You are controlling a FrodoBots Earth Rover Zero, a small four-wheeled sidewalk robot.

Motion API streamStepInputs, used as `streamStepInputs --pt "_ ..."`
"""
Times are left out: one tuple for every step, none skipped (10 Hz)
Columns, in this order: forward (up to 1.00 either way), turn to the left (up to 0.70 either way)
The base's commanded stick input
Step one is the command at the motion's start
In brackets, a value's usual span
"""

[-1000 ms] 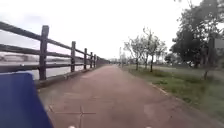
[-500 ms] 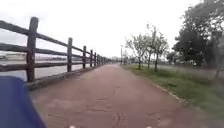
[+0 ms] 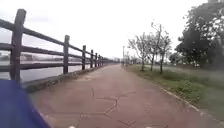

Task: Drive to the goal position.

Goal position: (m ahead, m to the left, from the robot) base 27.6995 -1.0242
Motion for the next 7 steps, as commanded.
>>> streamStepInputs --pt "0.85 0.06" --pt "0.85 0.0" --pt "0.85 0.0" --pt "0.85 0.0" --pt "0.85 0.0" --pt "0.85 0.03" --pt "0.85 0.1"
